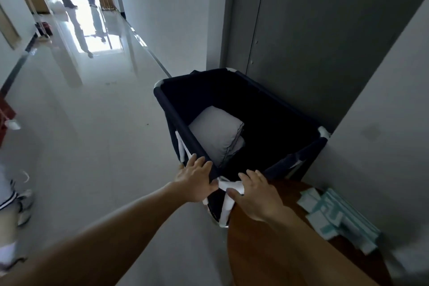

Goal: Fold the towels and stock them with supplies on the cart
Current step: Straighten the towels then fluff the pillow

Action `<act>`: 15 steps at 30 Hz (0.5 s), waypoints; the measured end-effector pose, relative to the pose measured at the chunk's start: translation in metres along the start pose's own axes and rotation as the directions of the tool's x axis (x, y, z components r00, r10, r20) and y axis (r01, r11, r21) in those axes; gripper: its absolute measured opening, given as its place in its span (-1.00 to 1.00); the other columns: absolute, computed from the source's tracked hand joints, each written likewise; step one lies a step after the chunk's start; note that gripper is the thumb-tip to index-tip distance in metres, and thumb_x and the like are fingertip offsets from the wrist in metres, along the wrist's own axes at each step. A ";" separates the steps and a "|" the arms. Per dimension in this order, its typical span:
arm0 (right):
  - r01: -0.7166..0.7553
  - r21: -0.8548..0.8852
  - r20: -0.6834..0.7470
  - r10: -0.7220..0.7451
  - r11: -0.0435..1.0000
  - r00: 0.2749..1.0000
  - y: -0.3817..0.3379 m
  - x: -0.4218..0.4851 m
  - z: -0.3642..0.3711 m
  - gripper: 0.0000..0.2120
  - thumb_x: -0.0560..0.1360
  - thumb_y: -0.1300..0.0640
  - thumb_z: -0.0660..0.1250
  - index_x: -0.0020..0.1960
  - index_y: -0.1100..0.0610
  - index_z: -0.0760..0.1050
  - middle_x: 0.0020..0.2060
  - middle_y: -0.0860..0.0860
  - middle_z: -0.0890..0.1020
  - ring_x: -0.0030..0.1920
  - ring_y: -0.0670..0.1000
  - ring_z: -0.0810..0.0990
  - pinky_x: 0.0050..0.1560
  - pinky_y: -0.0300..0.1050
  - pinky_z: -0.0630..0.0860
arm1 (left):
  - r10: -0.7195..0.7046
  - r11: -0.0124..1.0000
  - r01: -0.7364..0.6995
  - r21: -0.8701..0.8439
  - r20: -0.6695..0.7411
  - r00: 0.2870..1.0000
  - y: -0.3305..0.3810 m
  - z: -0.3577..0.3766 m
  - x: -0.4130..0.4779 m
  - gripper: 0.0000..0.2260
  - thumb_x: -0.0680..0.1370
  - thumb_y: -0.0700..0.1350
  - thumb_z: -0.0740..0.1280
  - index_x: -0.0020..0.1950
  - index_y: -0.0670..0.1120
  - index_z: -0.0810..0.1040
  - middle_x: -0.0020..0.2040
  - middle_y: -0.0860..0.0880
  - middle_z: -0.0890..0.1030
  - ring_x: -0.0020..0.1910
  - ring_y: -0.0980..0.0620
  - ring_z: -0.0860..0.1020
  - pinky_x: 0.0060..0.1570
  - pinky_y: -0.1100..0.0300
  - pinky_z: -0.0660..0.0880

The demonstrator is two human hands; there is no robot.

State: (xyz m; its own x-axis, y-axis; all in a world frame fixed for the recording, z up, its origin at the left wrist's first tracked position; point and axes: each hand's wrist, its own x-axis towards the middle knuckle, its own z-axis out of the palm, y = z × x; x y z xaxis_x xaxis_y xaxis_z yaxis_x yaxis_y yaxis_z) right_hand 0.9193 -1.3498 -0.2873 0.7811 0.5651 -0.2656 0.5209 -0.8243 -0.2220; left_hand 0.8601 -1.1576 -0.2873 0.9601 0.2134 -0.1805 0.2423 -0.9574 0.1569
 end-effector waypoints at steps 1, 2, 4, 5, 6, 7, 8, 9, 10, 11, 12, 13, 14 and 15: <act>-0.012 0.003 0.013 0.012 1.000 1.000 -0.008 0.019 -0.003 -0.25 0.57 -0.40 -0.03 0.62 0.01 0.05 0.62 0.00 0.05 0.61 0.06 -0.10 0.51 0.19 0.10 | 0.014 1.000 -0.014 0.002 0.008 1.000 -0.014 -0.006 0.018 -0.36 0.60 0.26 0.09 0.59 -0.02 0.11 0.60 -0.06 0.09 0.59 -0.13 -0.07 0.49 -0.19 0.04; -0.027 0.007 0.021 0.027 1.000 0.999 -0.014 0.038 -0.006 -0.25 0.57 -0.40 -0.02 0.62 0.01 0.06 0.62 0.01 0.05 0.61 0.06 -0.10 0.50 0.20 0.10 | 0.030 1.000 -0.030 0.003 0.015 0.999 -0.026 -0.013 0.035 -0.37 0.60 0.26 0.09 0.59 -0.02 0.12 0.60 -0.05 0.10 0.59 -0.13 -0.07 0.49 -0.19 0.04; -0.066 0.029 0.017 0.065 0.997 0.998 -0.022 0.074 -0.012 -0.25 0.57 -0.40 -0.01 0.61 0.02 0.07 0.62 0.00 0.05 0.61 0.06 -0.10 0.50 0.20 0.12 | 0.074 0.996 -0.075 0.039 0.014 0.997 -0.048 -0.026 0.071 -0.39 0.59 0.25 0.09 0.56 -0.01 0.16 0.57 -0.04 0.16 0.58 -0.12 -0.03 0.49 -0.18 0.08; -0.084 0.041 0.014 0.084 0.996 0.996 -0.024 0.090 -0.015 -0.25 0.58 -0.39 0.00 0.61 0.02 0.07 0.62 0.00 0.05 0.61 0.06 -0.10 0.50 0.19 0.13 | 0.097 0.993 -0.099 0.063 0.019 0.995 -0.058 -0.031 0.090 -0.40 0.59 0.25 0.10 0.55 -0.02 0.19 0.54 -0.04 0.19 0.56 -0.12 0.01 0.47 -0.18 0.12; -0.101 0.055 0.012 0.100 0.993 0.995 -0.025 0.105 -0.016 -0.26 0.58 -0.38 0.00 0.61 0.03 0.08 0.61 0.00 0.06 0.61 0.06 -0.09 0.50 0.18 0.14 | 0.115 0.990 -0.117 0.079 0.029 0.993 -0.066 -0.035 0.109 -0.42 0.59 0.24 0.11 0.53 -0.03 0.22 0.52 -0.04 0.22 0.54 -0.12 0.05 0.45 -0.17 0.16; -0.122 0.075 0.012 0.121 0.990 0.993 -0.024 0.117 -0.018 -0.26 0.58 -0.38 0.01 0.60 0.03 0.09 0.61 0.00 0.07 0.61 0.06 -0.08 0.49 0.18 0.15 | 0.130 0.987 -0.133 0.090 0.042 0.991 -0.072 -0.037 0.128 -0.43 0.58 0.24 0.12 0.51 -0.03 0.23 0.50 -0.04 0.25 0.52 -0.12 0.07 0.43 -0.17 0.19; -0.146 0.100 0.016 0.145 0.984 0.989 -0.021 0.129 -0.017 -0.27 0.58 -0.38 0.01 0.60 0.03 0.09 0.61 0.00 0.08 0.61 0.06 -0.07 0.49 0.18 0.17 | 0.146 0.984 -0.151 0.097 0.056 0.988 -0.075 -0.038 0.147 -0.42 0.58 0.24 0.13 0.51 -0.04 0.23 0.49 -0.04 0.25 0.52 -0.13 0.08 0.42 -0.16 0.20; -0.164 0.121 0.022 0.163 0.979 0.986 -0.016 0.142 -0.016 -0.26 0.58 -0.39 0.01 0.60 0.03 0.10 0.61 0.00 0.08 0.61 0.06 -0.06 0.49 0.18 0.18 | 0.164 0.980 -0.171 0.099 0.072 0.984 -0.076 -0.038 0.167 -0.41 0.58 0.24 0.13 0.52 -0.03 0.21 0.50 -0.04 0.24 0.53 -0.13 0.07 0.42 -0.17 0.20; -0.180 0.132 0.033 0.177 0.975 0.984 -0.011 0.155 -0.014 -0.25 0.58 -0.40 -0.01 0.60 0.02 0.09 0.61 -0.01 0.08 0.61 0.06 -0.06 0.49 0.19 0.19 | 0.179 0.977 -0.189 0.104 0.096 0.979 -0.077 -0.036 0.185 -0.39 0.58 0.25 0.14 0.55 -0.03 0.18 0.53 -0.05 0.21 0.55 -0.13 0.04 0.44 -0.17 0.18; -0.201 0.138 0.050 0.195 0.970 0.979 -0.004 0.169 -0.013 -0.24 0.57 -0.42 -0.02 0.61 0.02 0.08 0.61 -0.01 0.07 0.61 0.06 -0.07 0.49 0.19 0.19 | 0.194 0.972 -0.208 0.107 0.127 0.973 -0.075 -0.035 0.205 -0.36 0.58 0.25 0.13 0.57 -0.03 0.13 0.56 -0.05 0.16 0.57 -0.13 0.00 0.46 -0.17 0.14; -0.226 0.146 0.071 0.217 0.963 0.974 0.005 0.185 -0.011 -0.22 0.56 -0.43 -0.03 0.61 0.03 0.06 0.61 -0.01 0.06 0.61 0.06 -0.07 0.49 0.19 0.18 | 0.212 0.966 -0.231 0.115 0.160 0.964 -0.073 -0.033 0.226 -0.34 0.58 0.27 0.12 0.59 -0.03 0.09 0.59 -0.05 0.10 0.59 -0.13 -0.05 0.47 -0.18 0.10; -0.246 0.161 0.088 0.235 0.956 0.968 0.014 0.202 -0.010 -0.21 0.56 -0.44 -0.04 0.62 0.03 0.05 0.62 -0.01 0.05 0.61 0.06 -0.07 0.50 0.20 0.18 | 0.233 0.957 -0.259 0.129 0.185 0.955 -0.071 -0.030 0.248 -0.32 0.58 0.28 0.11 0.60 -0.03 0.07 0.61 -0.05 0.07 0.59 -0.13 -0.07 0.47 -0.18 0.08; -0.262 0.184 0.096 0.248 0.948 0.964 0.022 0.220 -0.008 -0.20 0.56 -0.44 -0.04 0.62 0.04 0.04 0.62 0.00 0.04 0.61 0.07 -0.08 0.50 0.19 0.17 | 0.253 0.947 -0.285 0.147 0.203 0.946 -0.069 -0.028 0.269 -0.31 0.58 0.28 0.10 0.60 -0.03 0.06 0.61 -0.05 0.06 0.60 -0.13 -0.07 0.47 -0.19 0.08; -0.272 0.202 0.094 0.258 0.941 0.961 0.030 0.239 -0.006 -0.20 0.56 -0.44 -0.03 0.62 0.04 0.05 0.62 0.00 0.04 0.61 0.07 -0.07 0.50 0.19 0.17 | 0.262 0.941 -0.299 0.160 0.217 0.940 -0.067 -0.026 0.290 -0.31 0.57 0.27 0.10 0.60 -0.04 0.07 0.61 -0.05 0.08 0.60 -0.12 -0.06 0.47 -0.19 0.09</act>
State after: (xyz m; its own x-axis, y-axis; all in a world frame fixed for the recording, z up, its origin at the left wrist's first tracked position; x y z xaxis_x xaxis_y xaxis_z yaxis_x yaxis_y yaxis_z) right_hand 1.1237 -1.2395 -0.3521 0.8530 0.3338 -0.4011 0.2076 -0.9223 -0.3260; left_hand 1.1255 -1.0262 -0.3252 0.9361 -0.0920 -0.3394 -0.0812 -0.9956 0.0461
